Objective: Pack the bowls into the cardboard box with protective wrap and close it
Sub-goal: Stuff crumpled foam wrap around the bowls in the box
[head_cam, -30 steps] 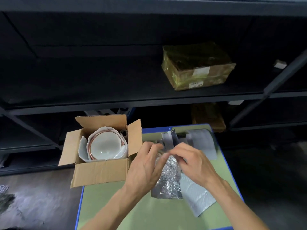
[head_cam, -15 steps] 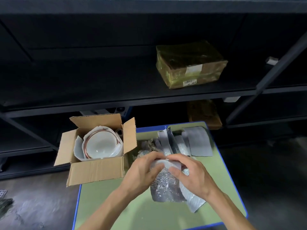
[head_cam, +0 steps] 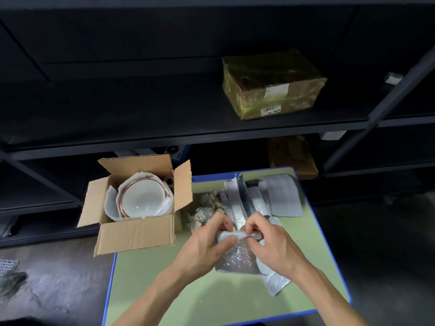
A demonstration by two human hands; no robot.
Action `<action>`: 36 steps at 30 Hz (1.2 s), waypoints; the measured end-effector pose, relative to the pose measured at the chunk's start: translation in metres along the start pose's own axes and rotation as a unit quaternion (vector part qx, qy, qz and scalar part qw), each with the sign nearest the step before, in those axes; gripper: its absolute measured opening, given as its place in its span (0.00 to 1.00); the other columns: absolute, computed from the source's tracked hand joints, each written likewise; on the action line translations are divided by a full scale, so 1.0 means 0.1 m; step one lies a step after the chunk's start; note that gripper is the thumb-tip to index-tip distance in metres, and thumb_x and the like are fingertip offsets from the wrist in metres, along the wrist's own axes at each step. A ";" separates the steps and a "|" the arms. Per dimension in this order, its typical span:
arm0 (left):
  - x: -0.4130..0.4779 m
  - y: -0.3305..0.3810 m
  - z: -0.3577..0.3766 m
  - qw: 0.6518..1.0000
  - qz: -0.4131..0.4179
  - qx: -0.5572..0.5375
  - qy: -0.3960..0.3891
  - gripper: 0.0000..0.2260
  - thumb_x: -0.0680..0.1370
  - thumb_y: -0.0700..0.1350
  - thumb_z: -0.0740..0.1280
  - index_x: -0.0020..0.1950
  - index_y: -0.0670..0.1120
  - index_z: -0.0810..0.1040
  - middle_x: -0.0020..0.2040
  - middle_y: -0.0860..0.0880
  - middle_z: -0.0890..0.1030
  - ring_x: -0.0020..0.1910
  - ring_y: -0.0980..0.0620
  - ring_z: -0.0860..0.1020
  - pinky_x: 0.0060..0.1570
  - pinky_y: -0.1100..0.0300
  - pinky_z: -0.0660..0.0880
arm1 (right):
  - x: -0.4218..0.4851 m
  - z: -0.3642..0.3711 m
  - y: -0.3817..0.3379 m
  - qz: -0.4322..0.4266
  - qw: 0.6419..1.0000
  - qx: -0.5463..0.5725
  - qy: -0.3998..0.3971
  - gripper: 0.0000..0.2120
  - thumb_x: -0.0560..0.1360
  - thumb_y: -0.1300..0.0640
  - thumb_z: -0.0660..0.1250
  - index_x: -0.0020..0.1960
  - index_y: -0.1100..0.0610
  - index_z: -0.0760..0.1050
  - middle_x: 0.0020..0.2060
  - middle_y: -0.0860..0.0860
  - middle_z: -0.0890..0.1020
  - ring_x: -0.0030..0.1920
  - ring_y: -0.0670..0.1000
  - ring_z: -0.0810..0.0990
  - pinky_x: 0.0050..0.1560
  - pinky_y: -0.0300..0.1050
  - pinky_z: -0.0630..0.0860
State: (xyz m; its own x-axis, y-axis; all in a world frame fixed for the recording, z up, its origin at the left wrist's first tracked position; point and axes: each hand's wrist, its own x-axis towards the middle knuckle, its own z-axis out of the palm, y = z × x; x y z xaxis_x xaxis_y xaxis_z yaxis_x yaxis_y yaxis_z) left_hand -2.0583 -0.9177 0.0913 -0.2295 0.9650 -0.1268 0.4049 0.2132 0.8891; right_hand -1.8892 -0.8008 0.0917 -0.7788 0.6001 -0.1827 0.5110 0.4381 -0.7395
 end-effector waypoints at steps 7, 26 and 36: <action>0.07 0.03 -0.03 0.999 -0.010 0.006 0.047 0.13 0.74 0.38 0.71 0.45 0.55 0.72 0.43 0.54 0.77 0.41 0.56 0.73 0.40 0.65 0.68 | 0.03 -0.03 -0.02 0.012 0.997 0.079 0.003 0.09 0.77 0.49 0.70 0.51 0.43 0.70 0.43 0.37 0.79 0.41 0.44 0.76 0.45 0.41 0.74; -0.03 0.13 -0.09 0.973 -0.058 -0.212 0.070 0.10 0.80 0.37 0.65 0.57 0.50 0.73 0.42 0.50 0.76 0.37 0.52 0.73 0.35 0.58 0.71 | 0.11 0.05 -0.21 0.034 0.987 0.157 -0.032 0.13 0.81 0.37 0.51 0.63 0.35 0.64 0.42 0.46 0.79 0.42 0.46 0.79 0.52 0.53 0.78; -0.11 0.04 -0.13 0.967 -0.070 -0.223 0.100 0.09 0.77 0.46 0.69 0.57 0.49 0.75 0.45 0.51 0.79 0.40 0.52 0.77 0.41 0.55 0.76 | 0.14 0.07 -0.23 -0.004 0.983 0.185 -0.010 0.14 0.81 0.62 0.63 0.59 0.45 0.73 0.38 0.40 0.77 0.37 0.46 0.73 0.40 0.42 0.71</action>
State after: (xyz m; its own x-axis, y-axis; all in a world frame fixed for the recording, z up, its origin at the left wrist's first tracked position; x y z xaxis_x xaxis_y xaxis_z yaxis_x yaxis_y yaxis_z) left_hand -2.0657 -0.9298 0.1022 -0.4390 0.8731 -0.2122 -0.0536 0.2102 0.9762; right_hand -1.9147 -0.8071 0.1015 -0.7912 0.5825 -0.1862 0.3412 0.1678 -0.9249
